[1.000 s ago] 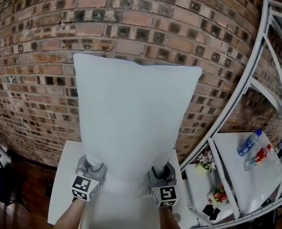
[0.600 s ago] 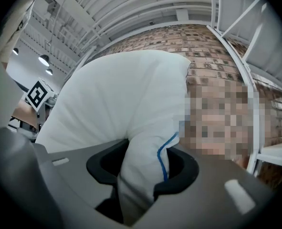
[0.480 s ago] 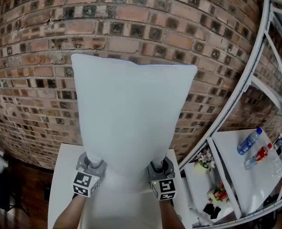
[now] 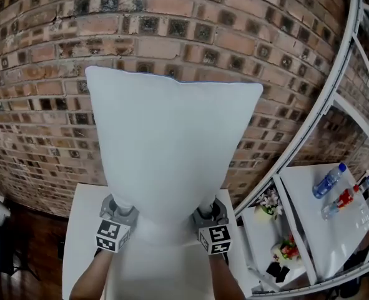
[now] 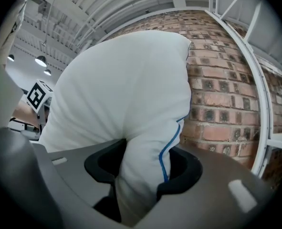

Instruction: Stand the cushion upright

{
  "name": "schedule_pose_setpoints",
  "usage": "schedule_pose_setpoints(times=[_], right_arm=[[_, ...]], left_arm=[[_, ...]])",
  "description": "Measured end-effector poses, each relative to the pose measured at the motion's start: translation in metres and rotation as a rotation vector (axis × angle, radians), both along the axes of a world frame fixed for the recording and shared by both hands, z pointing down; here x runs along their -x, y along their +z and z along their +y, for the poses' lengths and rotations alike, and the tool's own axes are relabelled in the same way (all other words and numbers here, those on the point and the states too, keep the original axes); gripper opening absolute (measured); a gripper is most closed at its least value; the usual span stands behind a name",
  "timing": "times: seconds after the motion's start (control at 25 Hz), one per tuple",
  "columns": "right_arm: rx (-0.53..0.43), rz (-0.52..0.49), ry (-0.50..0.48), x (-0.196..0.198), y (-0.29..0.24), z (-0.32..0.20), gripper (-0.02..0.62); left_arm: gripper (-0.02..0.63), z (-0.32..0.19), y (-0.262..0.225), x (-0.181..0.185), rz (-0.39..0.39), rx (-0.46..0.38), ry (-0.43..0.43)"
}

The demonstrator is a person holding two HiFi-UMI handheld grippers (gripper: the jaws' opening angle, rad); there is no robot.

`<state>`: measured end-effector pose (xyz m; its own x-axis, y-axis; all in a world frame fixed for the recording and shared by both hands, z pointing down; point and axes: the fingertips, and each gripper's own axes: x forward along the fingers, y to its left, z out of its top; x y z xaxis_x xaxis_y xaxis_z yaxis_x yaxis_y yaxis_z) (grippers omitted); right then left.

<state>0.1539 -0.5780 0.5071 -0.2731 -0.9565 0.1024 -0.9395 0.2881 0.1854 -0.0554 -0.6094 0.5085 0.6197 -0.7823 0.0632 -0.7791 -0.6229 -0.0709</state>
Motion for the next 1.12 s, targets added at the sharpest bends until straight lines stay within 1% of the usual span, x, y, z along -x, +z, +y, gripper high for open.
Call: schedule_pose_setpoints(times=[0.08, 0.16, 0.32, 0.44, 0.6, 0.76, 0.8, 0.88, 1.12], right_arm=[[0.014, -0.016, -0.003, -0.002, 0.002, 0.0, 0.217], [0.023, -0.028, 0.0, -0.003, 0.003, 0.0, 0.227], [0.033, -0.035, 0.038, -0.006, 0.003, 0.005, 0.263], [0.034, -0.025, 0.073, -0.009, 0.001, 0.009, 0.282], [0.027, -0.008, 0.128, -0.015, -0.002, 0.017, 0.293], [0.024, -0.01, 0.157, -0.019, -0.005, 0.025, 0.287], [0.019, -0.005, 0.16, -0.019, -0.006, 0.027, 0.263], [0.011, 0.005, 0.167, -0.02, -0.008, 0.032, 0.241], [0.02, -0.016, 0.168, -0.022, -0.008, 0.048, 0.227]], left_arm=[[0.247, -0.002, 0.002, 0.002, -0.001, 0.012, -0.004], [0.262, -0.002, 0.003, 0.005, -0.006, 0.021, -0.026], [0.293, 0.0, 0.005, 0.015, -0.014, 0.025, -0.067], [0.293, 0.005, 0.007, 0.022, 0.0, 0.032, -0.08], [0.293, 0.011, 0.008, 0.026, 0.007, 0.039, -0.091], [0.293, 0.018, 0.007, 0.029, 0.017, 0.041, -0.115], [0.293, 0.02, 0.006, 0.029, 0.017, 0.04, -0.119], [0.293, 0.023, 0.005, 0.029, 0.017, 0.039, -0.123], [0.291, 0.038, 0.0, 0.038, 0.014, 0.034, -0.156]])
